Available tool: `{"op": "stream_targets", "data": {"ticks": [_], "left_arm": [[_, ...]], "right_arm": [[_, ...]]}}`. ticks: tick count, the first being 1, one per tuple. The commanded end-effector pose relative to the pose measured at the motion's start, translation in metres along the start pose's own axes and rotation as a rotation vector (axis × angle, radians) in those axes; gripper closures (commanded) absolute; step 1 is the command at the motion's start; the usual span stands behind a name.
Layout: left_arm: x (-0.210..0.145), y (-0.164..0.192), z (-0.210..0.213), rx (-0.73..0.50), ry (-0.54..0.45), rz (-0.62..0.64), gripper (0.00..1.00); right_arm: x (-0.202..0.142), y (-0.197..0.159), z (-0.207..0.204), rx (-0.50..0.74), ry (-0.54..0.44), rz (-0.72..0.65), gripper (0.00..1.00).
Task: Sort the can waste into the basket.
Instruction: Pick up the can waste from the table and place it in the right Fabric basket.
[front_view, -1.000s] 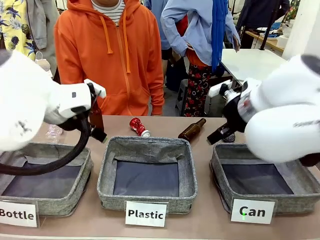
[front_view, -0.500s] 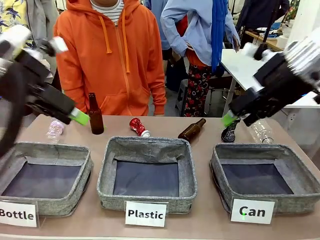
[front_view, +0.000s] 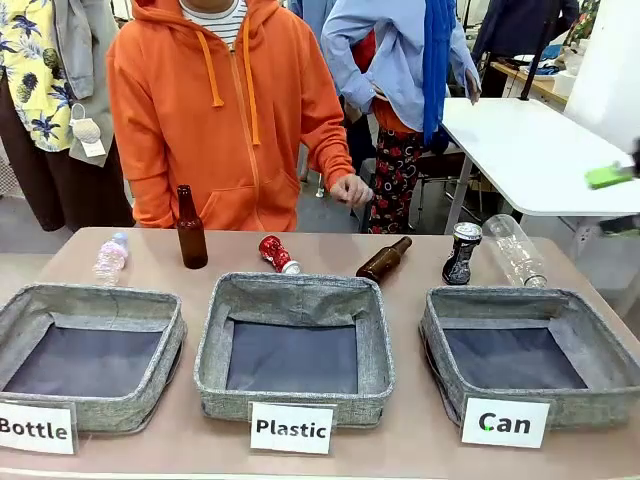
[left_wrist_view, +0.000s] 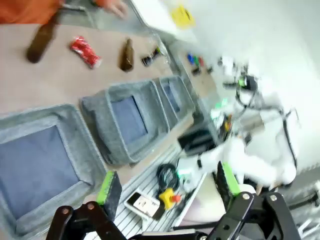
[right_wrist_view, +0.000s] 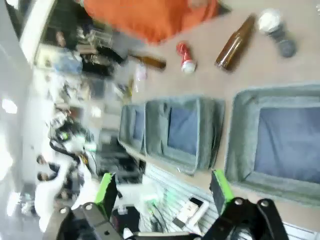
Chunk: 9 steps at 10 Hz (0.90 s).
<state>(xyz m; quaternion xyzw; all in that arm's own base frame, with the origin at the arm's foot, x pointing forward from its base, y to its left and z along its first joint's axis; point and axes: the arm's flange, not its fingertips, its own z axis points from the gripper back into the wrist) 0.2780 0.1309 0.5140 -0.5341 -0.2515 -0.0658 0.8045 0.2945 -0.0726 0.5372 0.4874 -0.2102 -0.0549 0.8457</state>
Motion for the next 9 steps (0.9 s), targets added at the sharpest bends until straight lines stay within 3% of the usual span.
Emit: {"op": "stream_targets", "data": {"ticks": [1,4,5,9], "left_arm": [[-0.027,0.039,-0.003,-0.052,-0.163,0.099,0.0],[-0.046,0.039,-0.013,0.044,-0.32,0.163,0.0],[-0.011,0.06,0.045,-0.015,-0.238,0.177,0.0],[-0.011,0.06,0.045,-0.015,-0.238,0.177,0.0]], "right_arm": [[-0.011,-0.052,0.016,0.085,-0.153,-0.103,0.0],[-0.011,-0.097,0.034,0.074,-0.287,-0.242,0.0],[0.01,-0.078,0.059,0.067,-0.217,-0.215,0.0],[0.01,-0.078,0.059,0.067,-0.217,-0.215,0.0]]}}
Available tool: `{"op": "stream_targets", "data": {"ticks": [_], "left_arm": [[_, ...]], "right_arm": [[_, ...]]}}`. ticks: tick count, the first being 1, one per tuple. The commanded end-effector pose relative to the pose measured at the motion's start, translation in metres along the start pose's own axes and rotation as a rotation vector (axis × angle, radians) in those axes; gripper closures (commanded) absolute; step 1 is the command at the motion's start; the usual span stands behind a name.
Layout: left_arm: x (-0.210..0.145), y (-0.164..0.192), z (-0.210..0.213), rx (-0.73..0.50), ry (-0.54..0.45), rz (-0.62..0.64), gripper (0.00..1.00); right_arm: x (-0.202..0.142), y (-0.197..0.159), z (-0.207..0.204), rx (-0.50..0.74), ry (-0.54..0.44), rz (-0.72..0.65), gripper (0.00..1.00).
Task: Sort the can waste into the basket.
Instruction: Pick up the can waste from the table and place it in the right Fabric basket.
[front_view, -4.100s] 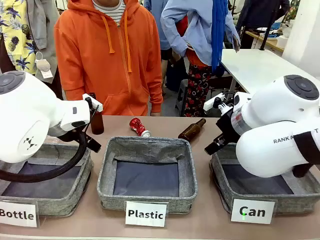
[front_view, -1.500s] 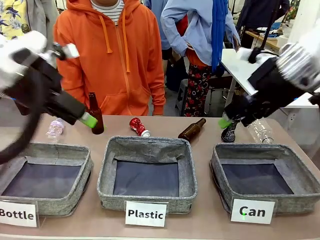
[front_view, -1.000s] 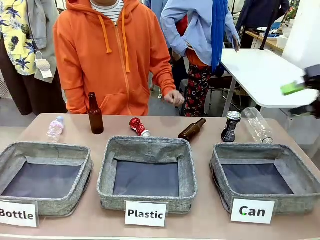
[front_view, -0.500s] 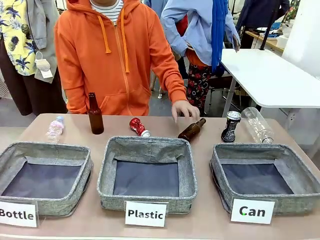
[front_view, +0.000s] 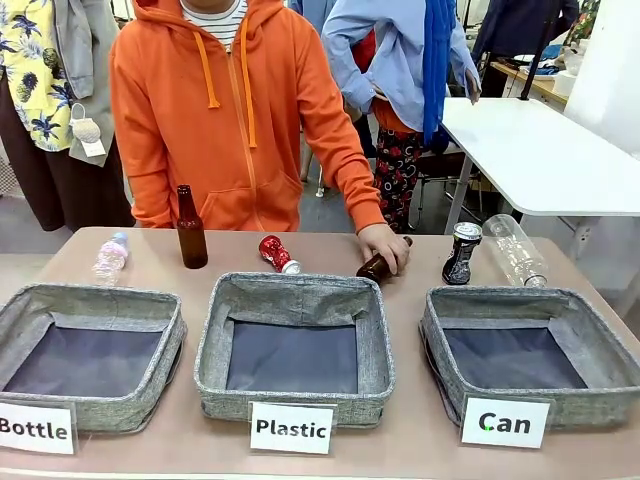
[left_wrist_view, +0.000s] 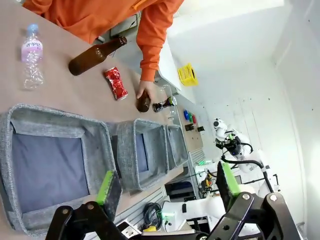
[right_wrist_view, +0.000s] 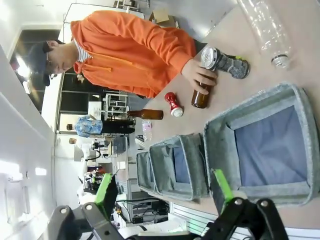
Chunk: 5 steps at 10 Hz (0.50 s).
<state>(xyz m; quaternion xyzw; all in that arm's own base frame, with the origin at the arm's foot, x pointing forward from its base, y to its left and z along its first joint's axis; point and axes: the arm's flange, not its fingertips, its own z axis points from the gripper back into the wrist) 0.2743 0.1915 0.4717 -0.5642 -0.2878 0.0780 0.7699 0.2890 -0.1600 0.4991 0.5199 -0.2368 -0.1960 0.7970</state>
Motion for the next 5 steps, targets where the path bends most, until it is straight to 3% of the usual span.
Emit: {"op": "stream_targets", "data": {"ticks": [1,2,3,5], "left_arm": [[0.003,0.0,0.002,-0.01,-0.003,-0.026,0.0],[0.0,0.0,0.0,0.0,0.0,0.0,0.0],[0.002,-0.017,-0.025,0.172,0.043,-0.025,0.0],[0.024,-0.052,-0.105,0.336,0.266,-0.137,0.0]], "right_arm": [[0.001,0.0,0.003,0.024,-0.014,0.016,0.0],[0.001,0.0,0.003,0.024,-0.014,0.016,0.0],[0.001,0.0,0.003,0.024,-0.014,0.016,0.0],[0.001,0.0,0.003,0.024,-0.014,0.016,0.0]]}}
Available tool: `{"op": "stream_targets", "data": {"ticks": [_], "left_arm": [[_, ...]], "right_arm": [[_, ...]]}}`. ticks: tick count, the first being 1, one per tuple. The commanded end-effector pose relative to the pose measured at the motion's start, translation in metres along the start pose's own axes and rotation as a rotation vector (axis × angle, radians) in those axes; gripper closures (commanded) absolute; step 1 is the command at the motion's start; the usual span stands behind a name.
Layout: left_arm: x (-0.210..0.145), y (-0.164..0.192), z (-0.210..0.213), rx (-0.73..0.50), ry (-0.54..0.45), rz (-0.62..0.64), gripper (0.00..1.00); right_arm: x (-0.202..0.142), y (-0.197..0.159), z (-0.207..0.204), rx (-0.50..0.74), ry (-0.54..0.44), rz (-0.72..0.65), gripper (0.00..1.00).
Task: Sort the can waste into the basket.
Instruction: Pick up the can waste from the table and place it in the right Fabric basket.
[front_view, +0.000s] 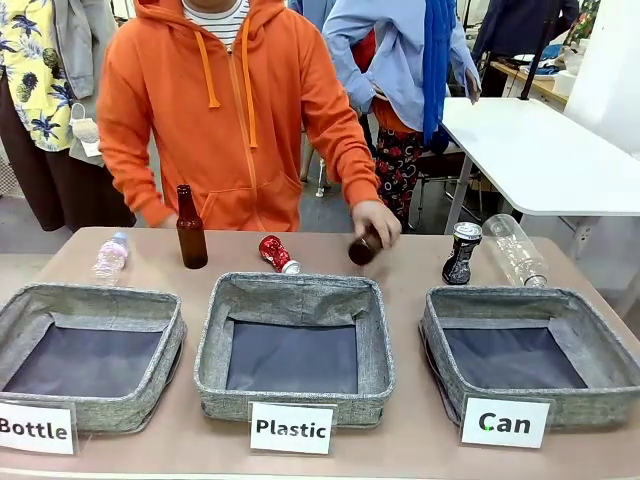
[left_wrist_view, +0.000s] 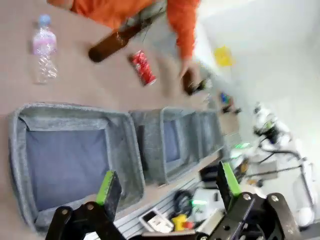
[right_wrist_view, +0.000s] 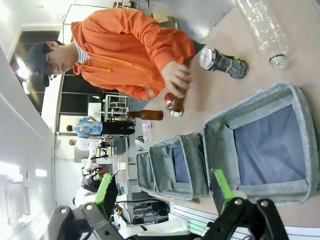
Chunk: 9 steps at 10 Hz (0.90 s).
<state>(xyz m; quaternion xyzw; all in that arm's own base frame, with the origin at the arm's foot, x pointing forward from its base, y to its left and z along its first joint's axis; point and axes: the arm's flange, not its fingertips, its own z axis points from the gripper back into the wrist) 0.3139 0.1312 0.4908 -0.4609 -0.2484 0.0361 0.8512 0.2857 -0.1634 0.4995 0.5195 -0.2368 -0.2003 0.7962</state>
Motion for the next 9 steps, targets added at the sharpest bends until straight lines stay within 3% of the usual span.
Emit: {"op": "stream_targets", "data": {"ticks": [1,3,4,5,7,9], "left_arm": [[0.033,-0.052,-0.067,0.18,0.199,-0.101,0.0],[0.058,-0.087,-0.136,0.303,0.308,-0.155,0.0],[0.074,-0.092,-0.154,0.301,0.362,-0.15,0.0],[0.088,-0.085,-0.13,0.257,0.299,-0.096,0.0],[0.099,-0.051,0.0,0.16,0.141,-0.001,0.0],[0.063,-0.011,0.167,-0.03,0.061,0.006,0.0]], "right_arm": [[0.002,0.001,-0.001,0.026,-0.009,0.023,0.0],[0.002,0.001,-0.001,0.026,-0.009,0.023,0.0],[0.002,0.001,-0.001,0.026,-0.009,0.023,0.0],[0.002,0.001,-0.001,0.026,-0.009,0.023,0.0],[0.002,0.001,-0.001,0.026,-0.009,0.023,0.0],[0.002,0.001,-0.001,0.026,-0.009,0.023,0.0]]}}
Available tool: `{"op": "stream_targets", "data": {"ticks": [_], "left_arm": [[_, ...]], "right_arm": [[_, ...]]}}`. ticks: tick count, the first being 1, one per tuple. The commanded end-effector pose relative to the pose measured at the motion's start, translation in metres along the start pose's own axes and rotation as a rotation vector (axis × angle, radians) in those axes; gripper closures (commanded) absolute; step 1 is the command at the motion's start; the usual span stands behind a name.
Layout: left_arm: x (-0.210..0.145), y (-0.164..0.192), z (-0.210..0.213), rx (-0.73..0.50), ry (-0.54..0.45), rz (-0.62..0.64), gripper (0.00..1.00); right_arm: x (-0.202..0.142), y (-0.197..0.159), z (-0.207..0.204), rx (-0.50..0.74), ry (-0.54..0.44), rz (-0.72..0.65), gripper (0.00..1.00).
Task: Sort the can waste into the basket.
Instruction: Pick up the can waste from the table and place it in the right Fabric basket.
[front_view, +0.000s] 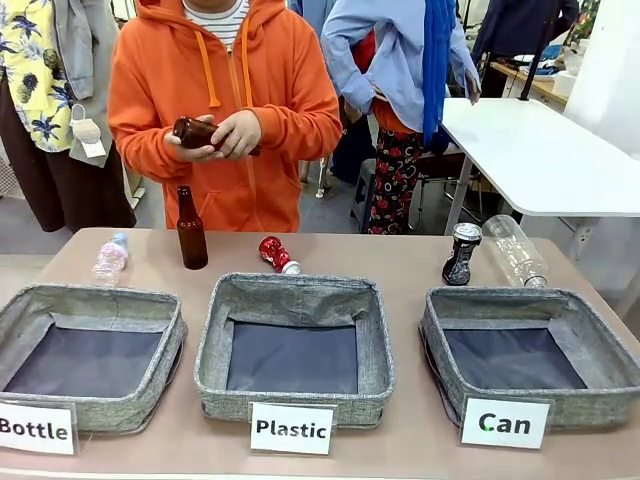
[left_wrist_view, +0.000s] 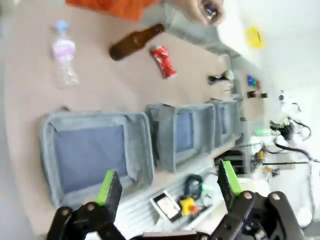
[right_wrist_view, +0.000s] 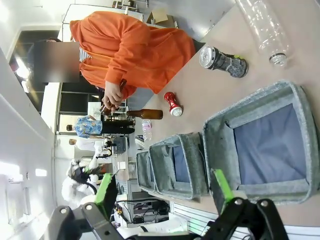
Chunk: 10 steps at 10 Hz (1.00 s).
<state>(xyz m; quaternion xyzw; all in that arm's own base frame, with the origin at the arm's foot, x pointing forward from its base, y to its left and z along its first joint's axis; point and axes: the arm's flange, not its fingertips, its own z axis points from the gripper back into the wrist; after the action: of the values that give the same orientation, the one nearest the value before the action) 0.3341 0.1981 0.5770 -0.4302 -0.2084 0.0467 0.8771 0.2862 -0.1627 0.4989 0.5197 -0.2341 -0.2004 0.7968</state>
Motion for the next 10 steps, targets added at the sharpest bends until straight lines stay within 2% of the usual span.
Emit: {"op": "stream_targets", "data": {"ticks": [1,2,4,5,7,10], "left_arm": [[-0.035,0.047,0.141,-0.235,-0.014,-0.035,0.0],[-0.048,0.068,0.185,-0.271,-0.083,-0.013,0.0],[-0.069,0.117,0.235,-0.288,-0.21,0.122,0.0],[-0.086,0.125,0.25,-0.381,-0.206,0.054,0.0],[-0.098,0.13,0.258,-0.382,-0.24,0.067,0.0],[-0.102,0.125,0.254,-0.39,-0.233,0.069,0.0]], "right_arm": [[0.002,0.001,0.0,0.027,-0.013,0.025,0.0],[0.002,0.001,0.0,0.027,-0.013,0.025,0.0],[0.002,0.001,0.0,0.027,-0.013,0.025,0.0],[0.002,0.001,0.0,0.027,-0.013,0.025,0.0],[0.002,0.001,0.0,0.027,-0.013,0.025,0.0],[0.002,0.001,0.0,0.027,-0.013,0.025,0.0]]}}
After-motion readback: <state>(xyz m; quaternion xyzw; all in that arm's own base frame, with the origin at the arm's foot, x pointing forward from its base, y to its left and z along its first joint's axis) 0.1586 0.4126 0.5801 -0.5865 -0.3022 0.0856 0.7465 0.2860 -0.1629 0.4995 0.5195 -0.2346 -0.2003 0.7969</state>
